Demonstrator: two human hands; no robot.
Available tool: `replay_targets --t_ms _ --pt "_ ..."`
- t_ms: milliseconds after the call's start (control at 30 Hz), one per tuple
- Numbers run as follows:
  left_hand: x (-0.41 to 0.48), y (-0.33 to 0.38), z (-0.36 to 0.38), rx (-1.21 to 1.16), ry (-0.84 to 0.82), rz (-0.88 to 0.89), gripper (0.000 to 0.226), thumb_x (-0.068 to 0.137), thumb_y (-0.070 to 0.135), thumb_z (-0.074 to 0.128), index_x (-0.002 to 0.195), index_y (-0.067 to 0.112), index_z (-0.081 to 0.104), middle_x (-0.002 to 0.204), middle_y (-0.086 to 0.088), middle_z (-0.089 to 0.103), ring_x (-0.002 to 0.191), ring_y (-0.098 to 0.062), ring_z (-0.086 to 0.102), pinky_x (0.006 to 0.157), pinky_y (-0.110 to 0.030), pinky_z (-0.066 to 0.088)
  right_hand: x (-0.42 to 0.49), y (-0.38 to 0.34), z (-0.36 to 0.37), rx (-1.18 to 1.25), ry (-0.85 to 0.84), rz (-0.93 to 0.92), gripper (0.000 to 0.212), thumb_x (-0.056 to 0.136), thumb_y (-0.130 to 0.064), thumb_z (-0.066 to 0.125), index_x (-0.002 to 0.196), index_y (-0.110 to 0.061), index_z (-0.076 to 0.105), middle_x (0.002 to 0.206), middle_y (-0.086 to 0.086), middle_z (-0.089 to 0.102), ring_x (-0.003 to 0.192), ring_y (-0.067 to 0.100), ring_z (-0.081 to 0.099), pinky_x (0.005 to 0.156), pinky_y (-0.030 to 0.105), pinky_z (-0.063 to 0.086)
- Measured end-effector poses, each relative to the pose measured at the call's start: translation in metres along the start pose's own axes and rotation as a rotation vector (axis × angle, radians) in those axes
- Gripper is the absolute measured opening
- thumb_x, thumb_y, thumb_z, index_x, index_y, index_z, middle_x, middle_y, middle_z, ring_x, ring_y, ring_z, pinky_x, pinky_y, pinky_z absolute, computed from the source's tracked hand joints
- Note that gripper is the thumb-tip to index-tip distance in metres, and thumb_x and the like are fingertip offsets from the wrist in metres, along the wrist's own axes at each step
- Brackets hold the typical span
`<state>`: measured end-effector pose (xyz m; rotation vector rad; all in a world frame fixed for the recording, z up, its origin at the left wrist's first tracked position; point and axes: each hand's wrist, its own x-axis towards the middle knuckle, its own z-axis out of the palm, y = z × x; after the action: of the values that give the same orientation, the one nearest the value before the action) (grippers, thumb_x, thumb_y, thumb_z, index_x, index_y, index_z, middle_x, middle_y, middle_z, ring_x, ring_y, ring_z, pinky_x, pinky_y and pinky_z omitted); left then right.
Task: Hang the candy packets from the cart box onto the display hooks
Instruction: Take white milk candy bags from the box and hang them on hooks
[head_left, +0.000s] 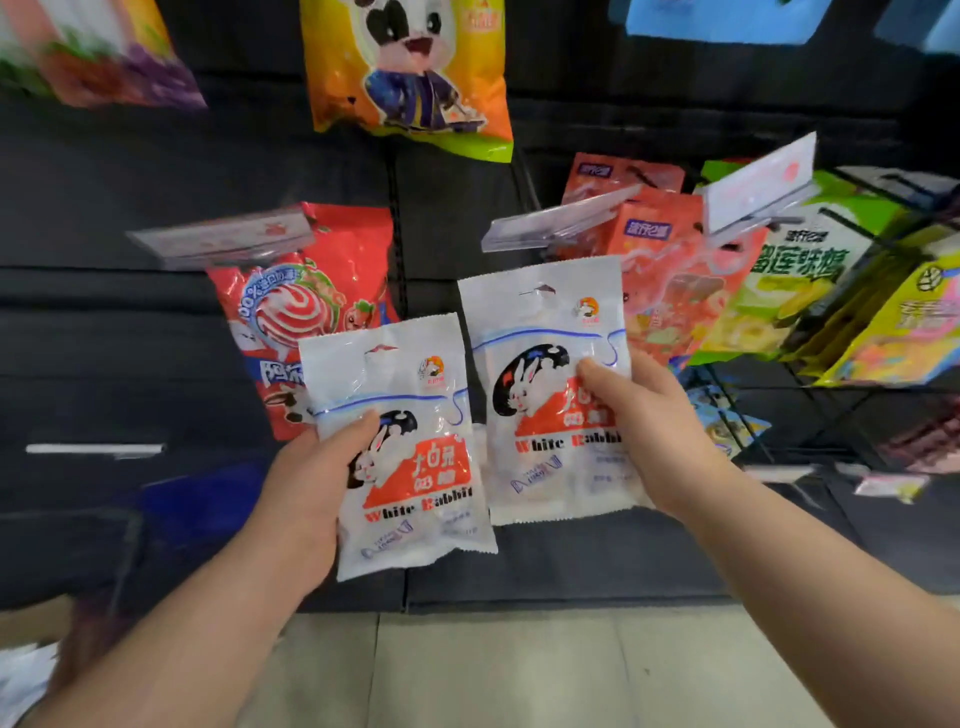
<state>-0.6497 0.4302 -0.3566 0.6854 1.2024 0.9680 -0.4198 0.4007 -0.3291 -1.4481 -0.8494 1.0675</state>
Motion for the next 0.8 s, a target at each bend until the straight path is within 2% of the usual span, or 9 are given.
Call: replay_targets --t_ms 167,267,467,633,800 --pt "0.008 -0.008 0.01 -0.017 0.017 0.045 0.019 0.093 0.02 0.06 0.109 0.017 0.069 0.091 -0.007 0.077 0.071 -0.021 0.075 0.047 -0.032 0.057 0.01 0.003 -0.007 0.068 -0.057 -0.029 0.01 0.095 -0.021 0.055 0.099 -0.024 0.063 0.073 -0.001 0.075 0.065 0.014 0.072 0.061 0.034 0.06" --pt "0.015 -0.01 0.015 -0.015 0.035 0.067 0.02 0.091 0.022 0.062 0.109 0.019 0.069 0.09 -0.005 0.077 0.072 -0.02 0.075 0.048 -0.032 0.056 0.019 0.002 -0.007 0.064 -0.079 -0.042 0.01 0.095 -0.022 0.054 0.098 -0.025 0.063 0.075 0.0 0.075 0.068 0.016 0.072 0.066 0.038 0.06" --pt "0.022 -0.009 0.015 0.005 0.071 0.093 0.026 0.089 0.025 0.065 0.115 0.02 0.067 0.096 -0.005 0.077 0.085 -0.025 0.073 0.067 -0.041 0.056 0.029 -0.003 -0.003 0.074 -0.075 -0.045 0.007 0.094 -0.024 0.056 0.091 -0.025 0.063 0.066 -0.002 0.072 0.062 0.015 0.07 0.065 0.038 0.059" --pt "0.028 -0.009 0.01 0.018 0.104 0.108 0.025 0.089 0.026 0.065 0.113 0.022 0.067 0.094 -0.004 0.077 0.085 -0.025 0.073 0.069 -0.043 0.056 0.032 -0.003 0.002 0.08 -0.083 -0.037 0.007 0.094 -0.025 0.056 0.097 -0.026 0.063 0.069 -0.002 0.073 0.063 0.015 0.071 0.063 0.038 0.059" --pt "0.03 -0.011 0.007 0.022 0.095 0.098 0.023 0.089 0.026 0.064 0.112 0.023 0.067 0.093 -0.004 0.077 0.086 -0.026 0.073 0.07 -0.044 0.056 0.031 -0.002 0.005 0.148 -0.101 0.029 0.01 0.095 -0.022 0.055 0.101 -0.02 0.062 0.066 -0.001 0.072 0.058 0.014 0.07 0.052 0.033 0.059"
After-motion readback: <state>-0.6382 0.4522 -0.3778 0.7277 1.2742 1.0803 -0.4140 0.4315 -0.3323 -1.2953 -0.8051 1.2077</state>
